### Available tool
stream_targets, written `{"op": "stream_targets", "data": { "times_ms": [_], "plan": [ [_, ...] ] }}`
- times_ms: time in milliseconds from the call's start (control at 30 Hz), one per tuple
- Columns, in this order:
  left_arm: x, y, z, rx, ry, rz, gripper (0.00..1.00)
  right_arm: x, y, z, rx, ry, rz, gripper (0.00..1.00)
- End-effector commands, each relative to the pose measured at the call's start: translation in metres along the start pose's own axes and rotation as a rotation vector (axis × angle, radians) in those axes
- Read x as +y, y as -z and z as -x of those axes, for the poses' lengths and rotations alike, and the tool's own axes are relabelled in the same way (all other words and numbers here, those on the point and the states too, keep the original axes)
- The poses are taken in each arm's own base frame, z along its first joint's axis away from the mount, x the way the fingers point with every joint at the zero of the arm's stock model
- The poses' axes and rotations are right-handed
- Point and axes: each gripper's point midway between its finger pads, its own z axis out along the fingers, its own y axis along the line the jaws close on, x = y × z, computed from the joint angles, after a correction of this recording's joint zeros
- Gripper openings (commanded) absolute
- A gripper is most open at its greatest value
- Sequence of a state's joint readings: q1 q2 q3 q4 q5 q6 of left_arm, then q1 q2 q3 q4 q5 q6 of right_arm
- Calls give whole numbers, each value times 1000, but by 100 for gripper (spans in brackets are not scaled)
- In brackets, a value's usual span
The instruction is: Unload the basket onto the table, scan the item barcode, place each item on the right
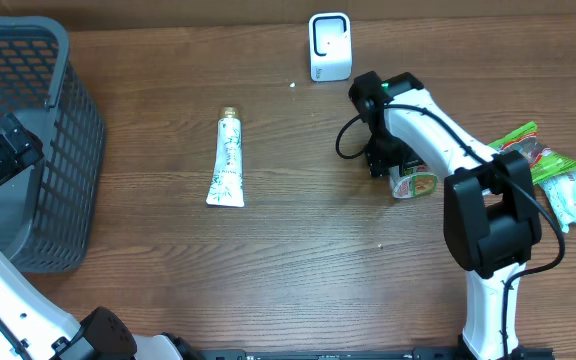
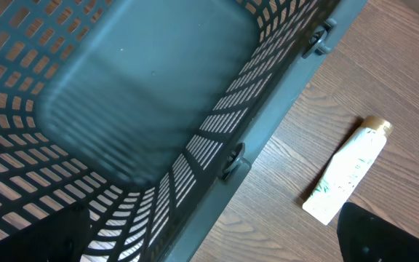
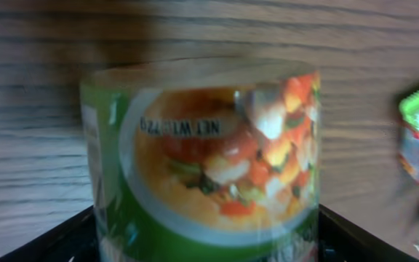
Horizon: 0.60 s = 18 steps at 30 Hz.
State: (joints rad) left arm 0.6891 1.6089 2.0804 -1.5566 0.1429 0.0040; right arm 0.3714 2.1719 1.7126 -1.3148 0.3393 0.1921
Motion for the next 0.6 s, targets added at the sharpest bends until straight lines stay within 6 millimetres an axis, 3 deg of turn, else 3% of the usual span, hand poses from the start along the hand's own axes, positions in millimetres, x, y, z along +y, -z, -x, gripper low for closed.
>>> {"op": "stream_targets", "data": {
  "times_ms": [0,233,433,567],
  "plan": [
    [0,1,1,-3,-15,-3,100,9,5,0,7,23,165,92],
    [0,1,1,-3,-15,-4,100,-1,-1,0,54,-36,337,95],
    [0,1,1,-3,-15,-4,100,-3,-1,0,63,-59,389,82],
    [0,1,1,-3,-15,-4,100,10,6,3,50,-37,453,76]
  ]
}}
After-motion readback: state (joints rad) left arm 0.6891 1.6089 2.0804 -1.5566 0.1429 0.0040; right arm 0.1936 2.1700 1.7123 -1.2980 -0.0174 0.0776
